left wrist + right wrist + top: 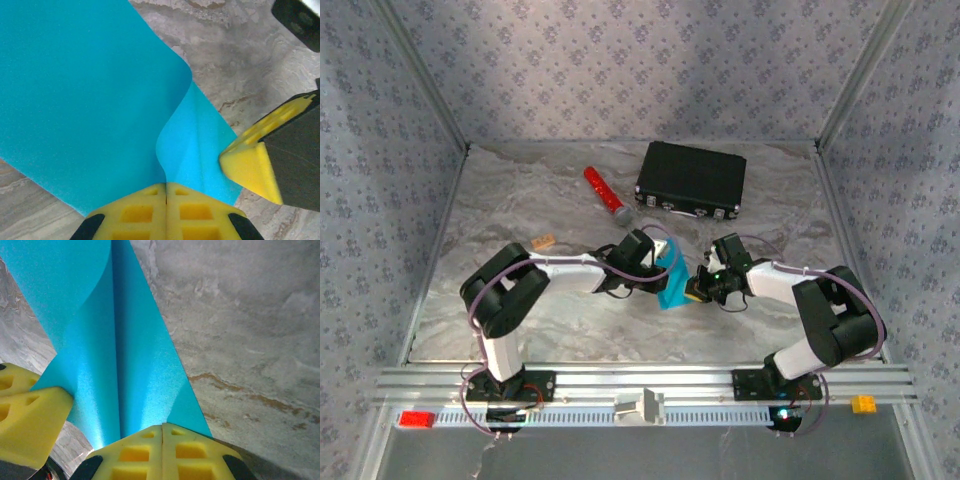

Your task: Fold a paper plane with a square sheet of paper (pick it up from the middle)

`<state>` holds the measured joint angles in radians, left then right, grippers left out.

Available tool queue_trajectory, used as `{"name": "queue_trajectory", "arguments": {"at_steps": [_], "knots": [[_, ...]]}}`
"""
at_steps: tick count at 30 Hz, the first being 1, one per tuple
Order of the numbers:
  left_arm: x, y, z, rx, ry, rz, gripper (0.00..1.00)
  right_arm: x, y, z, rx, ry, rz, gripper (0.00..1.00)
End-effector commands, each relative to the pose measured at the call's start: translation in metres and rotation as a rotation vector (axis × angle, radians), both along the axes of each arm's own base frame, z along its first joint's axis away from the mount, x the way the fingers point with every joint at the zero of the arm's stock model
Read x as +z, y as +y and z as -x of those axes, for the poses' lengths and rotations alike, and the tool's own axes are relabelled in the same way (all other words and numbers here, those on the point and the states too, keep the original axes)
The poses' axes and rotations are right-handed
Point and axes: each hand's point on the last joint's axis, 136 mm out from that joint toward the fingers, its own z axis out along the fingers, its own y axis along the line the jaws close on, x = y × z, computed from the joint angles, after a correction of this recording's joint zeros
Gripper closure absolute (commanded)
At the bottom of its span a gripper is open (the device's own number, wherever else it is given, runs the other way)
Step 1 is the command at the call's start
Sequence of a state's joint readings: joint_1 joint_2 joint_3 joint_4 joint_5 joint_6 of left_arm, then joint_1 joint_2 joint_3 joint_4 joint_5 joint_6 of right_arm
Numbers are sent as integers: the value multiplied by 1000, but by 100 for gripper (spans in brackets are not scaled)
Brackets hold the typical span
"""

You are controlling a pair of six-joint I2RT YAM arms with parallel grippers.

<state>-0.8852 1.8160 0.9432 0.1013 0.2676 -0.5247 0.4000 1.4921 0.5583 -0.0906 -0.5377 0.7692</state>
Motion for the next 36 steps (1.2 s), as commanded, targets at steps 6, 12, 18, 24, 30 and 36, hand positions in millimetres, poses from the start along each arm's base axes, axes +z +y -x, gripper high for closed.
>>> {"name": "queue_trajectory", "arguments": {"at_steps": [6, 12, 18, 24, 30, 36], "knots": [[-12, -2, -8, 10, 3, -31, 94, -10, -11, 14, -3, 55, 59, 97], [-20, -3, 1, -14, 50, -20, 94, 1, -5, 8, 4, 26, 22, 96], [-20, -5, 8, -37, 75, 5, 94, 17, 6, 0, 15, -18, -41, 95], [-14, -10, 9, -57, 75, 24, 94, 8, 9, -3, 17, 0, -39, 95], [-3, -10, 4, -48, 43, 26, 94, -12, -5, 10, 0, 58, 48, 96], [1, -3, -5, -35, -4, -25, 94, -17, -8, 14, -5, 76, 63, 97]]}}
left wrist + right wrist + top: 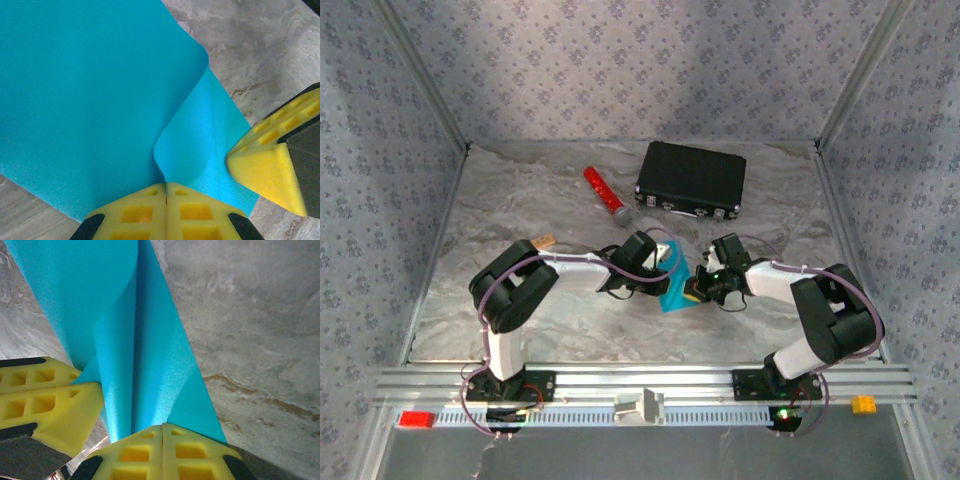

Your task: Fold a paper plane with a square sheet of paper (pick it up from the middle)

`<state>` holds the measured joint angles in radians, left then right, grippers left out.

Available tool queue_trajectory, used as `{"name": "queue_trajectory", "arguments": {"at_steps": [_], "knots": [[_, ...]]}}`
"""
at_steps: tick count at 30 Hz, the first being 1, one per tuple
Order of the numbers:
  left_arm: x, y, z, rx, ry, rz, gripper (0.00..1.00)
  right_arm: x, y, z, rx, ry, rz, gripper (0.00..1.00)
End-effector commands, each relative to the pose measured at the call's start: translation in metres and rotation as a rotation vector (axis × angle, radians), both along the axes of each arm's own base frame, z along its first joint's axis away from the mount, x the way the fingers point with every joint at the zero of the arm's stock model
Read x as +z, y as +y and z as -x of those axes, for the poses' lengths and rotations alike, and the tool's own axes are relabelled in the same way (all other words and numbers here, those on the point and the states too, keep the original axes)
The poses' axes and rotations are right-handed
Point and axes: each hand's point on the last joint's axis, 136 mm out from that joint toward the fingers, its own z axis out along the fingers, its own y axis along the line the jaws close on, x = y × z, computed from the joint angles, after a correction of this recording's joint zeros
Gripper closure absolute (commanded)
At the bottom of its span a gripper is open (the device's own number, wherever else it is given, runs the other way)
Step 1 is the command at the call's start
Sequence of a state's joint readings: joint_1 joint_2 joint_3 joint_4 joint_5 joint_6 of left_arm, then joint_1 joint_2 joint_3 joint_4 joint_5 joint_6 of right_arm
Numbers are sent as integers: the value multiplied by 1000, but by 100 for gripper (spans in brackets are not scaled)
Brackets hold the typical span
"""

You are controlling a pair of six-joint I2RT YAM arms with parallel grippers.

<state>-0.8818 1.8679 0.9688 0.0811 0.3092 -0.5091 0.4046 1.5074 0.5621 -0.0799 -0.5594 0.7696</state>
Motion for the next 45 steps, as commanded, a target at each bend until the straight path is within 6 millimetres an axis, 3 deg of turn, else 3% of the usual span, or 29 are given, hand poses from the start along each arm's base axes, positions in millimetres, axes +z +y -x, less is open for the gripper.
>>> {"name": "queue_trajectory", "arguments": {"at_steps": [1, 45], "knots": [[15, 0, -9, -3, -50, -6, 94, -16, -13, 12, -17, 63, 81, 97], [20, 8, -20, 21, -108, -47, 94, -16, -13, 13, -14, 63, 80, 97]]}}
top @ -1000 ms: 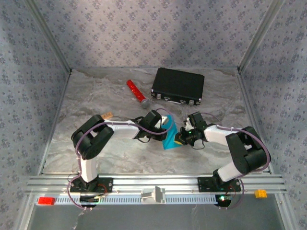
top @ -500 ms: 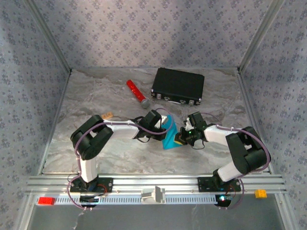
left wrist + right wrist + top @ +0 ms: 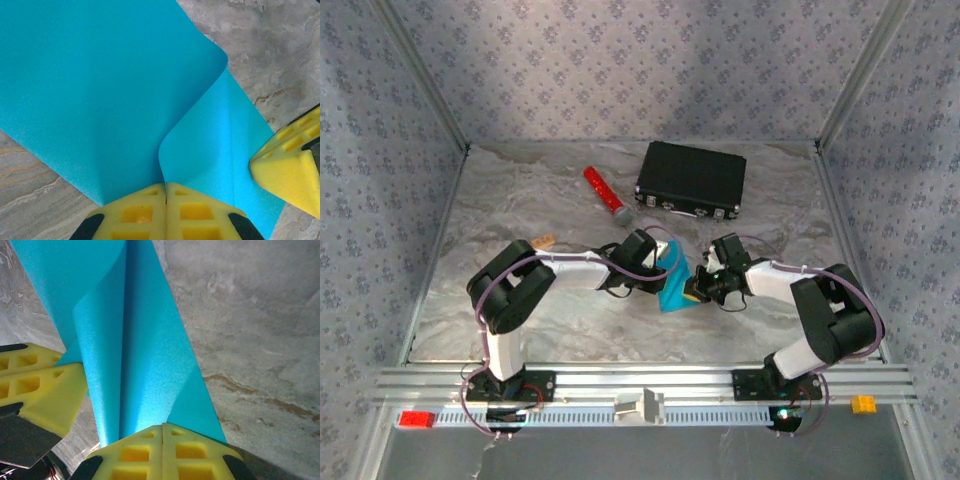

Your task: Fold a paper plane with a square sheet of paper (pick it up from the middle)

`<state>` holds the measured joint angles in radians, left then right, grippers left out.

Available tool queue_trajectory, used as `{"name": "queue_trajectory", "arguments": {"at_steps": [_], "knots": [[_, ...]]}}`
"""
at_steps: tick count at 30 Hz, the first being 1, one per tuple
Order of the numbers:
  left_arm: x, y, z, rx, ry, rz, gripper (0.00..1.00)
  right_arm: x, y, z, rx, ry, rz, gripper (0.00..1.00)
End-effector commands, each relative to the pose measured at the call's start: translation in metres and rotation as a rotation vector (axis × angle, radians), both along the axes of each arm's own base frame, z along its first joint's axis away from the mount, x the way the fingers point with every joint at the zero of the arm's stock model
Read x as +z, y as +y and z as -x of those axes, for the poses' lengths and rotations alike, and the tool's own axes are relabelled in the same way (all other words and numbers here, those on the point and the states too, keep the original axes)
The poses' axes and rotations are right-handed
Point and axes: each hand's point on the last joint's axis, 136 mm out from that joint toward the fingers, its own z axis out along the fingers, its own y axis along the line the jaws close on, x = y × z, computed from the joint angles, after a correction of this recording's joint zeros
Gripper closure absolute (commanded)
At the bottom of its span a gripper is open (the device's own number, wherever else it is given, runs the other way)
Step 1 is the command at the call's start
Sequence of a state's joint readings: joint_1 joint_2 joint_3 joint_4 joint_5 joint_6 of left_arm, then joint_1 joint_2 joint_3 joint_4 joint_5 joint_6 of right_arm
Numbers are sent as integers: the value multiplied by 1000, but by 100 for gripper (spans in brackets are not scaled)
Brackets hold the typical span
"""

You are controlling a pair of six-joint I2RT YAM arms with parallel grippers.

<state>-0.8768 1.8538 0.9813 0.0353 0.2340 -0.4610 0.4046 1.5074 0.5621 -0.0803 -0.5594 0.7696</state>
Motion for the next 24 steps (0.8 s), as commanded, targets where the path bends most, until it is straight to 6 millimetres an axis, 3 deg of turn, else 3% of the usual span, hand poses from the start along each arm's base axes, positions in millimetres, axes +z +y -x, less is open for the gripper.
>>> {"name": "queue_trajectory", "arguments": {"at_steps": [1, 24], "knots": [[20, -1, -9, 6, -46, 13, 94, -16, -13, 12, -14, 61, 80, 97], [16, -6, -13, 1, -44, 13, 94, -17, -12, 13, -12, 67, 74, 97]]}}
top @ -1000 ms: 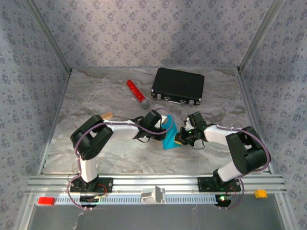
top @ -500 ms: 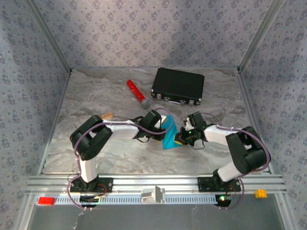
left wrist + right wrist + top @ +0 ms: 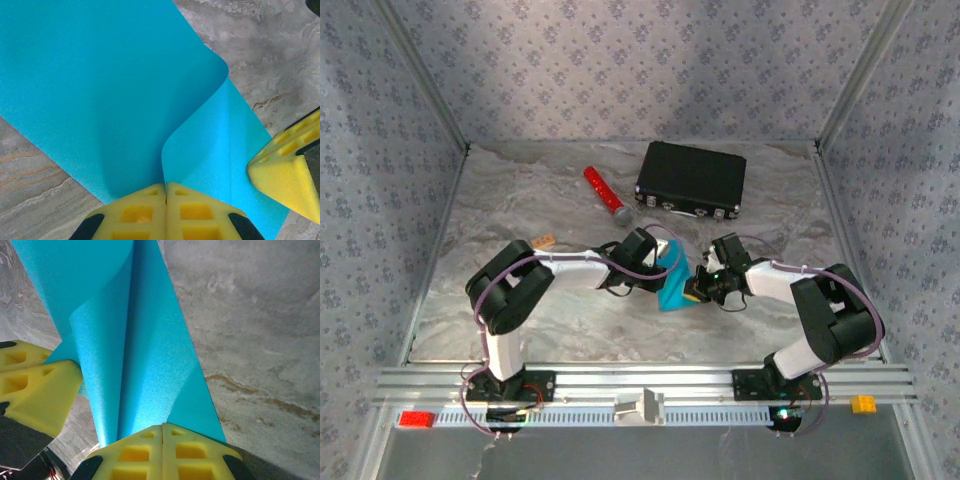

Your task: Fold a paper plane with a square sheet of paper (pick it up from the middle)

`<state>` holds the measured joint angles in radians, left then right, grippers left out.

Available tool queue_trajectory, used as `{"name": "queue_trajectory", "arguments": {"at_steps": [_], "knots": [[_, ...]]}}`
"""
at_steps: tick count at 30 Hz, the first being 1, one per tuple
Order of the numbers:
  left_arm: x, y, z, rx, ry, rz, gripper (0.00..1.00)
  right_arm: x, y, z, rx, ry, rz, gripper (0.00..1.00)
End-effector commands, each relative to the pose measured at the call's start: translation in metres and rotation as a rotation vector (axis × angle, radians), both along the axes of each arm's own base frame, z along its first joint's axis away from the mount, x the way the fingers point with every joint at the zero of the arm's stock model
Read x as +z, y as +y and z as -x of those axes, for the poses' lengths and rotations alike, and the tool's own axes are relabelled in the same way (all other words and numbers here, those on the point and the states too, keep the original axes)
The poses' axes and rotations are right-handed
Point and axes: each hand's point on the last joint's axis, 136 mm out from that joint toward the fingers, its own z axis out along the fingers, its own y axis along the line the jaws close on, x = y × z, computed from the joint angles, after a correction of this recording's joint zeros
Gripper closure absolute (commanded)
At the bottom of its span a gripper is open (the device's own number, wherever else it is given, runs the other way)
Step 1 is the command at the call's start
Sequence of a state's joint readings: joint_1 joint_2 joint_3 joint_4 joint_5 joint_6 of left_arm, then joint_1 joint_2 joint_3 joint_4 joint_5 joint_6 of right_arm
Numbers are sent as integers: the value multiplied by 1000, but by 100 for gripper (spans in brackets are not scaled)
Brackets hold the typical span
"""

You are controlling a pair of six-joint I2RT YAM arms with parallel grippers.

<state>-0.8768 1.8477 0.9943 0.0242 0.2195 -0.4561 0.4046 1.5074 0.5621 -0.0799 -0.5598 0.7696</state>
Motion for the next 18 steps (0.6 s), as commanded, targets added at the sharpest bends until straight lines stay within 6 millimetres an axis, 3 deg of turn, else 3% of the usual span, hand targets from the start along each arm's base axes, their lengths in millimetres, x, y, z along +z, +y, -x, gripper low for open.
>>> {"name": "queue_trajectory", "arguments": {"at_steps": [1, 18], "knots": [[10, -5, -8, -5, -25, 13, 94, -17, -12, 13, -13, 67, 77, 97], [-2, 1, -3, 0, 1, -9, 94, -17, -13, 12, -15, 67, 78, 97]]}}
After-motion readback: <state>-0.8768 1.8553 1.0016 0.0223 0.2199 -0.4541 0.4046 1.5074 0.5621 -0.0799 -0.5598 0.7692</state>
